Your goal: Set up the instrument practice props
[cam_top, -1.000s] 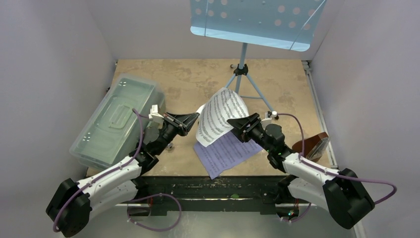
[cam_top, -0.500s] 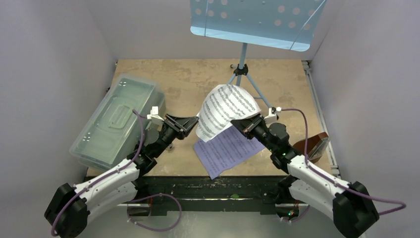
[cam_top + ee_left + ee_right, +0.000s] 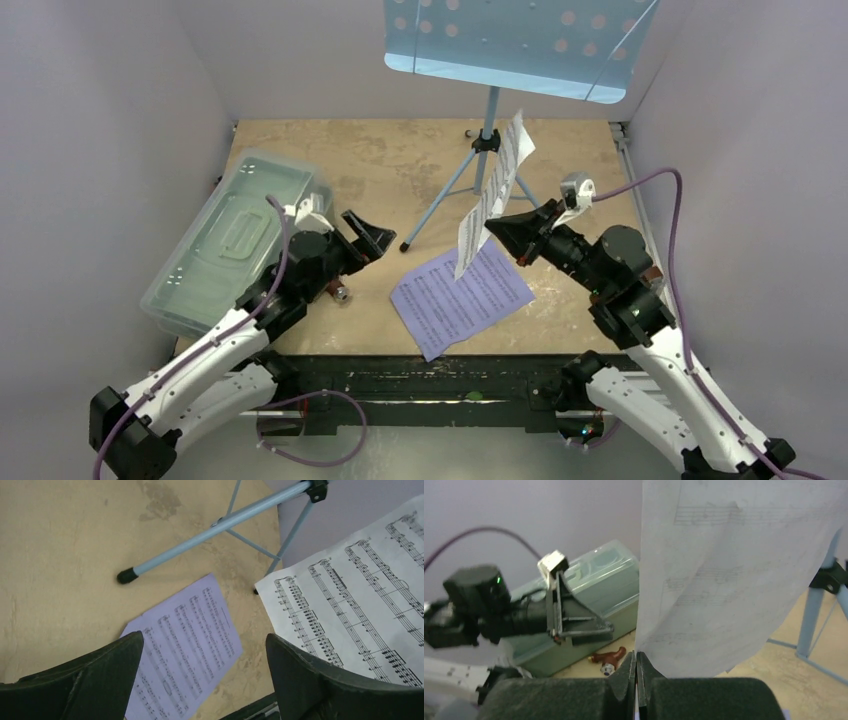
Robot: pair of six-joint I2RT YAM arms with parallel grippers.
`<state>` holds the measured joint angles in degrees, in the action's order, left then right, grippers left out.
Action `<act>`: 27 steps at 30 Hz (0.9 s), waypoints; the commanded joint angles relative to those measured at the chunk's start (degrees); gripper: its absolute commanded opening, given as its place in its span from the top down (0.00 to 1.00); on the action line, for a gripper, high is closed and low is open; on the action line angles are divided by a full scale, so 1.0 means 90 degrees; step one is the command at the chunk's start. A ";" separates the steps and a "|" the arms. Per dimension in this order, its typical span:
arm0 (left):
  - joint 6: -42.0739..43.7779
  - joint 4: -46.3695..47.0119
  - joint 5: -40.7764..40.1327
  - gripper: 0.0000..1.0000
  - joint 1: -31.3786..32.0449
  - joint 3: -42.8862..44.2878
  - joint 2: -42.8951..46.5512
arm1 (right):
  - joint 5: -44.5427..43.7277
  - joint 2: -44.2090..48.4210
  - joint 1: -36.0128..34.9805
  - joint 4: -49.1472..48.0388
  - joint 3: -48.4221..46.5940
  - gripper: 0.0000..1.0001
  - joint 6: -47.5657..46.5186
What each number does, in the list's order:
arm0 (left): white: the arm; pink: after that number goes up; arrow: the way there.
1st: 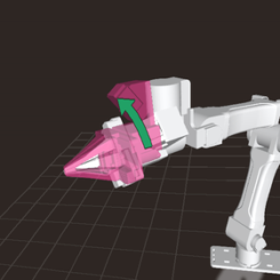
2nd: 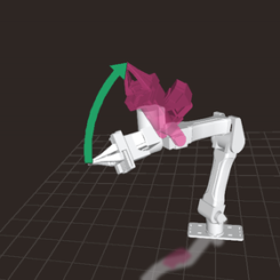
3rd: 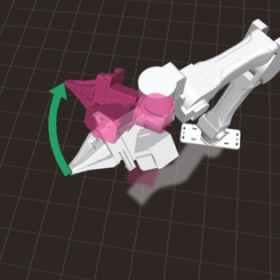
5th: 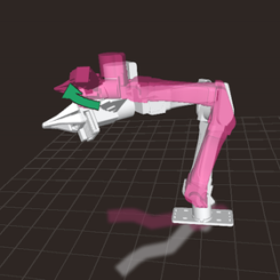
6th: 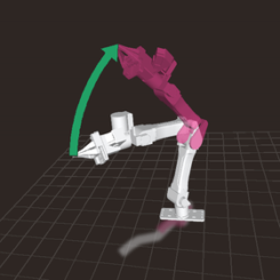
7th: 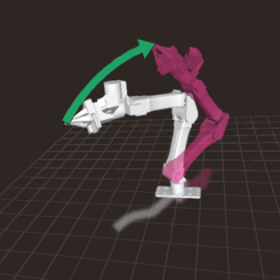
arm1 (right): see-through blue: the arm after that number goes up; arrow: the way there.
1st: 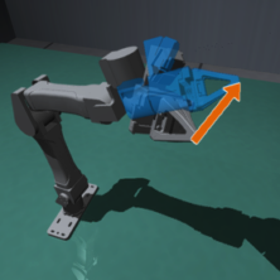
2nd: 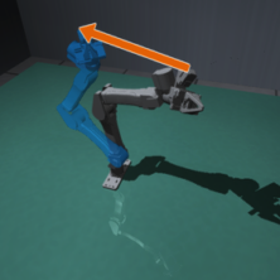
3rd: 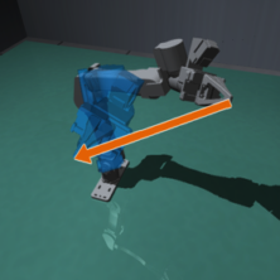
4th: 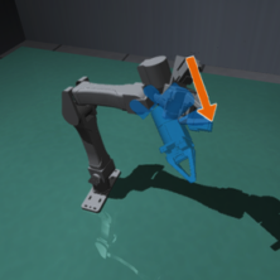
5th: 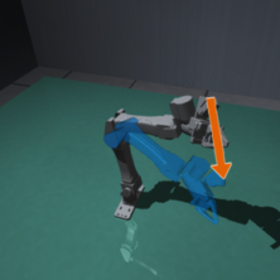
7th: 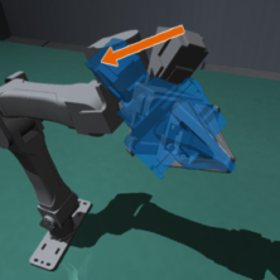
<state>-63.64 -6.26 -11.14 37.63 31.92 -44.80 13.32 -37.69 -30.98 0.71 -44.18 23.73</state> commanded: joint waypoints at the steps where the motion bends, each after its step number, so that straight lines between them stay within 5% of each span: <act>1: 0.2433 -0.0455 0.0621 0.09 -0.0028 0.1270 -0.0408 | 0.1869 -0.0660 0.0016 0.1552 -0.0982 1.00 -0.1930; 6: 0.3609 -0.0158 0.3087 0.16 -0.0028 0.2491 -0.0721 | 0.3851 -0.1384 -0.0015 0.2444 -0.1910 1.00 -0.2222; 10: 0.3982 -0.0183 0.3998 0.18 -0.0029 0.2698 -0.0325 | 0.4912 -0.1273 -0.0033 0.2617 -0.2319 1.00 -0.1932; 14: 0.3987 -0.0242 0.3676 0.17 -0.0028 0.2506 0.0281 | 0.5293 -0.0876 -0.0034 0.2293 -0.2466 1.00 -0.1545; 19: 0.3164 -0.0166 0.2186 0.10 -0.0022 0.2240 0.0859 | 0.5702 -0.0748 -0.0027 0.1811 -0.2663 1.00 -0.1045; 23: 0.2741 0.1141 0.2842 0.03 -0.0024 0.1821 0.0964 | 0.5867 -0.0716 -0.0033 0.1753 -0.2854 1.00 -0.0968; 27: 0.1448 0.3660 0.5198 0.11 -0.0021 0.1691 0.0219 | 0.5867 -0.0714 -0.0032 0.1687 -0.2922 1.00 -0.0868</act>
<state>-38.54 2.52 17.47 37.52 48.75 -36.88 64.16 -43.59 -31.11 17.67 -68.62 13.96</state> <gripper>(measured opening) 0.967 0.004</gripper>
